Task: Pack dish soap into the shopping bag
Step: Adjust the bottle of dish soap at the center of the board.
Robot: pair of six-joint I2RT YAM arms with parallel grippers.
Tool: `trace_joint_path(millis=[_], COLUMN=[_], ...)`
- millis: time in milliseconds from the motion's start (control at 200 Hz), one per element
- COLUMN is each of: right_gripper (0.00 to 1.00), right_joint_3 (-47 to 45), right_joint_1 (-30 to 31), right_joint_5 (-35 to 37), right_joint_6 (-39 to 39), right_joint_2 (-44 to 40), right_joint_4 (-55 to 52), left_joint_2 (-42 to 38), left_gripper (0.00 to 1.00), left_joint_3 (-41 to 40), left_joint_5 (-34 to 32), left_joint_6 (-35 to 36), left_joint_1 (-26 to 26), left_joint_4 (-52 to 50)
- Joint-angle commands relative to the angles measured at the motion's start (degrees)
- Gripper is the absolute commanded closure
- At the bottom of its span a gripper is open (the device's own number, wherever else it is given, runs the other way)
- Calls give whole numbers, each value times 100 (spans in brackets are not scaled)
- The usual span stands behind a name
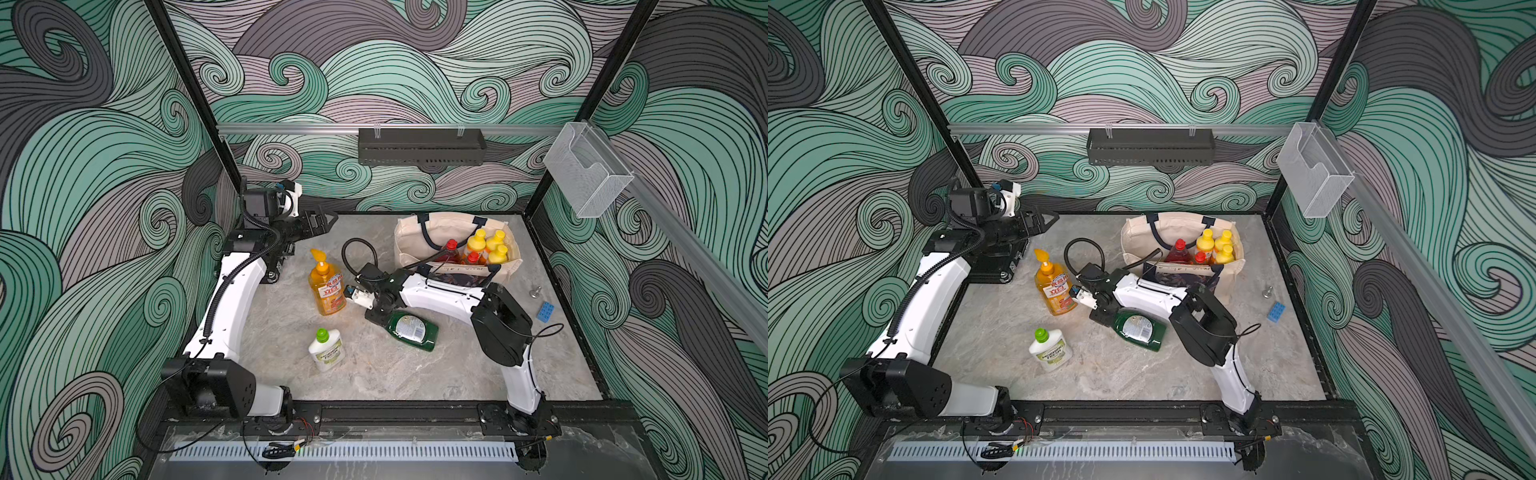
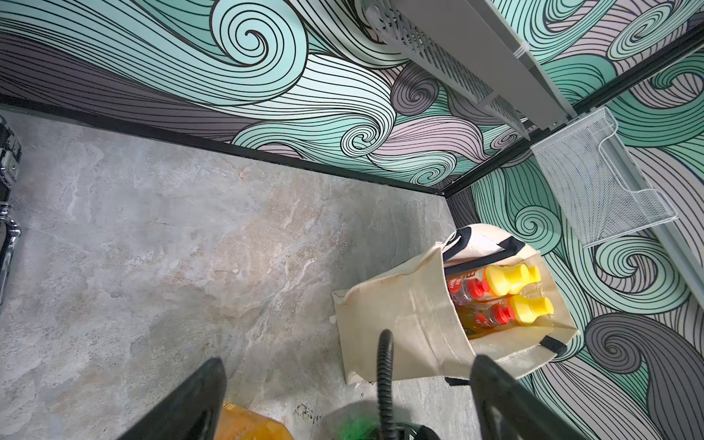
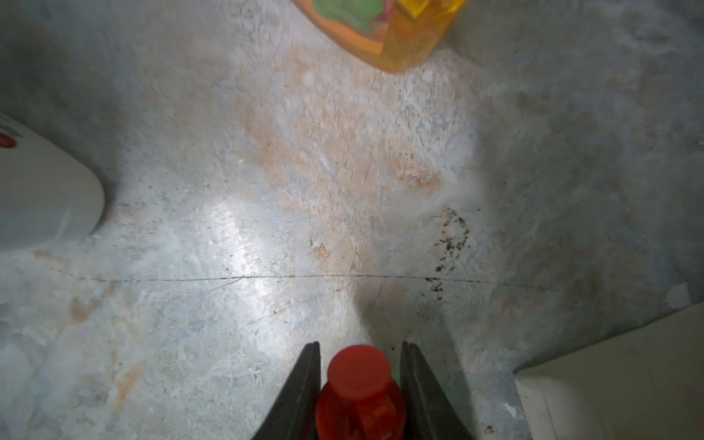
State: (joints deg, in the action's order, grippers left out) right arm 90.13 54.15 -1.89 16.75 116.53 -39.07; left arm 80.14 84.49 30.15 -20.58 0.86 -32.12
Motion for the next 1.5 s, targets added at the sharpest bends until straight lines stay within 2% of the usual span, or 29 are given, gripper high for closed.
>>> trace_joint_path(millis=[0, 200, 505, 730, 931, 1176, 1236, 1441, 1491], right_gripper=[100, 100, 100, 100, 100, 100, 94, 91, 86], right_joint_3=[-30, -311, -1449, -2376, -3275, -3710, -3826, -3914, -3933], right_joint_1=[-42, -150, -273, -320, -332, -371, -392, -467, -491], right_joint_5=[1, 191, 721, 1142, 1437, 1649, 1656, 1620, 1594], right_joint_6=[-199, -377, -683, -973, -1267, -1501, -1577, -1727, -1758], right_joint_2=[-586, -1285, -2629, -3749, -4855, -5665, -5793, -6083, -6192], right_joint_4=[40, 159, 744, 1011, 1154, 903, 901, 832, 823], left_joint_2=[-33, -25, -22, -46, -35, 97, 98, 287, 305], left_gripper=[1, 1, 1, 1, 1, 1, 1, 1, 1], left_joint_3=[46, 47, -35, -50, -7, -6, -11, -3, 6], left_joint_5=[197, 372, 676, 676, 554, 545, 544, 554, 545], left_joint_6=[14, 6, -26, 127, 345, 444, 463, 483, 503], left_joint_1=[-38, -34, 123, 498, 1046, 1607, 1729, 2000, 2057], left_joint_4=[101, 153, 356, 363, 240, 195, 188, 163, 136])
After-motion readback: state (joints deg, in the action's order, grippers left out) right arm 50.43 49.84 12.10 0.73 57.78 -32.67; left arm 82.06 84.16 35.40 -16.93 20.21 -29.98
